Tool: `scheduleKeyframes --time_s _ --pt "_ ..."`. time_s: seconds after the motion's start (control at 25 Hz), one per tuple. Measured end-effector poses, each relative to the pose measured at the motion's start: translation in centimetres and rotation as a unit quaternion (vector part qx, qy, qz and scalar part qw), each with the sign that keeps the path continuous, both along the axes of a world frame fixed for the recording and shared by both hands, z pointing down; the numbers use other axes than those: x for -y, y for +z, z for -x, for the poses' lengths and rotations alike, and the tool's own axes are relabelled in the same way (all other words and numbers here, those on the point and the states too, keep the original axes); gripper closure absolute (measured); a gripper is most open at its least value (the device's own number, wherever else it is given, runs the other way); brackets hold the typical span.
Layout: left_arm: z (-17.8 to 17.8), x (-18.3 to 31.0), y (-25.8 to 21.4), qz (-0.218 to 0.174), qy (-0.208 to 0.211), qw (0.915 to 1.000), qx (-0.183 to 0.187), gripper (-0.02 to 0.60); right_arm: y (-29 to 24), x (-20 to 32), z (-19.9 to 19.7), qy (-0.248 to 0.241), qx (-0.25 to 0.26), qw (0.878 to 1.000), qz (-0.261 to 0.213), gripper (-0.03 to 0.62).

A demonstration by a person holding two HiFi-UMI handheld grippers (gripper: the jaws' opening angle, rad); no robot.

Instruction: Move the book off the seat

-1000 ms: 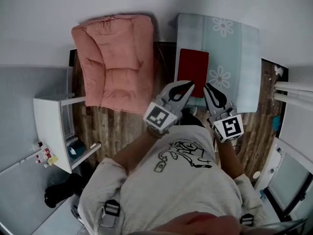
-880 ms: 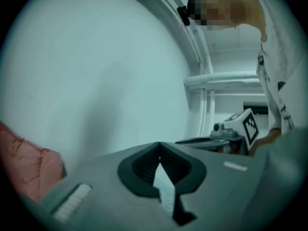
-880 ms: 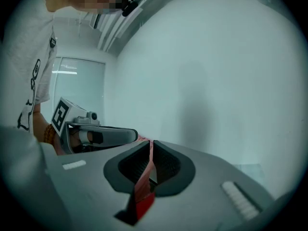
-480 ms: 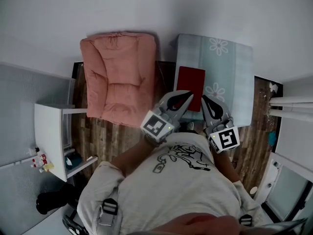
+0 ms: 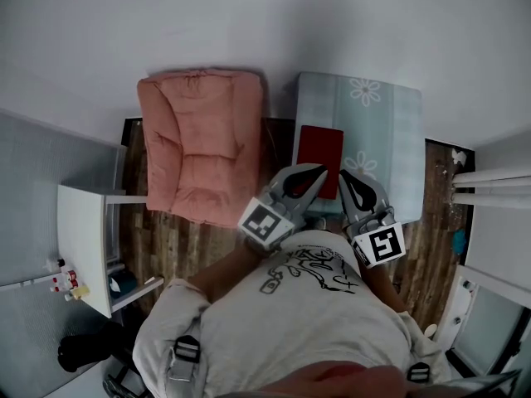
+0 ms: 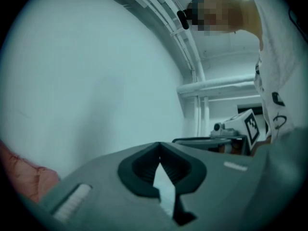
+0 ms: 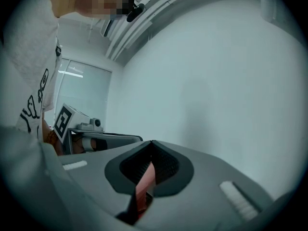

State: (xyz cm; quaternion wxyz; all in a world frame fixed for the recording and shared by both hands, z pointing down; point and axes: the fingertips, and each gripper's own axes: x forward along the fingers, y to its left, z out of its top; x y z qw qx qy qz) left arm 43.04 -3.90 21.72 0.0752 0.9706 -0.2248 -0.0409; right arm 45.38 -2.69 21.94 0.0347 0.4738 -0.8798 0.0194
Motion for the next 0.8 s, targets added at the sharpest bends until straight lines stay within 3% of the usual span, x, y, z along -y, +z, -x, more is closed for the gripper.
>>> scheduleKeyframes --time_s 0.8 --pt "0.1 0.51 -0.23 0.007 -0.009 0.9999 -0.004 0.581 -0.08 0.44 -0.06 0.01 0.0 1.0 -0.002 0.588"
